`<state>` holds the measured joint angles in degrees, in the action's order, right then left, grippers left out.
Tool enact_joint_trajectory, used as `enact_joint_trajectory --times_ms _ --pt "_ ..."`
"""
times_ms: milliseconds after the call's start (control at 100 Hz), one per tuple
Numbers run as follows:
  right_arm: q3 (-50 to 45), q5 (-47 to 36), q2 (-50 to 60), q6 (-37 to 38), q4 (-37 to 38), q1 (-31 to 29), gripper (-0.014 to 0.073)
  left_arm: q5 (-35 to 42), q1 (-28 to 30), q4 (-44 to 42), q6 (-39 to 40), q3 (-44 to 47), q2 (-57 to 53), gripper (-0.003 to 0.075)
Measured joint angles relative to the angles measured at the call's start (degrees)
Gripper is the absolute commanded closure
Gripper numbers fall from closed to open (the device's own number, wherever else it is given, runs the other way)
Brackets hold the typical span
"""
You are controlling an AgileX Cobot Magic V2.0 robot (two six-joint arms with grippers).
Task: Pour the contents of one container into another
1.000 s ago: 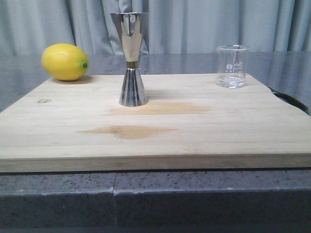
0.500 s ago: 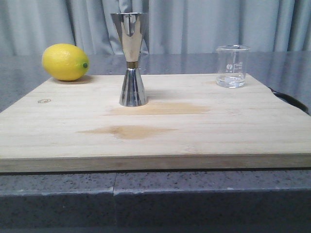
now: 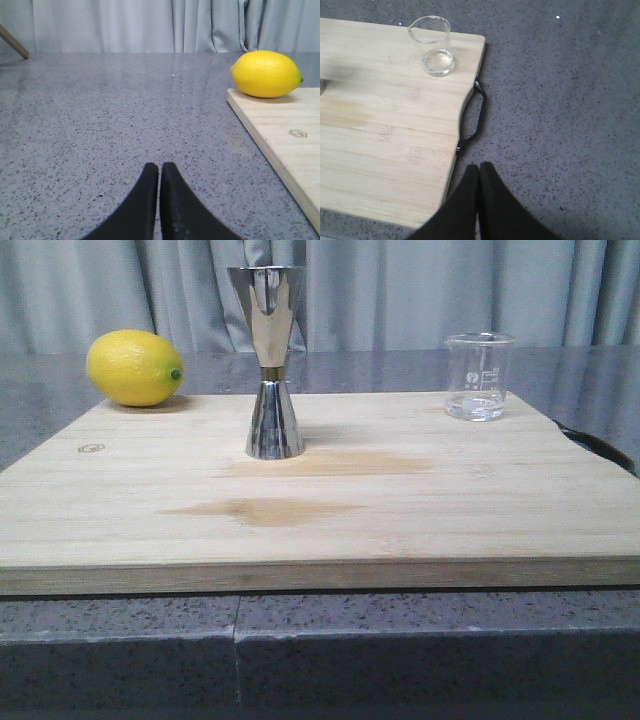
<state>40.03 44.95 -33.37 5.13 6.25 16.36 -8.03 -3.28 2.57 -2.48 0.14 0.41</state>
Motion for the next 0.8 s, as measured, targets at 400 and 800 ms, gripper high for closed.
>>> enact_joint_trajectory --times_ms 400,800 --pt "0.0 0.11 0.0 0.0 0.0 0.0 0.0665 2.04 0.0 0.0 0.0 0.0 -0.79 0.0739" --pt "0.0 0.11 0.0 0.0 0.0 0.0 0.0665 2.04 0.0 0.0 0.0 0.0 -0.79 0.0739"
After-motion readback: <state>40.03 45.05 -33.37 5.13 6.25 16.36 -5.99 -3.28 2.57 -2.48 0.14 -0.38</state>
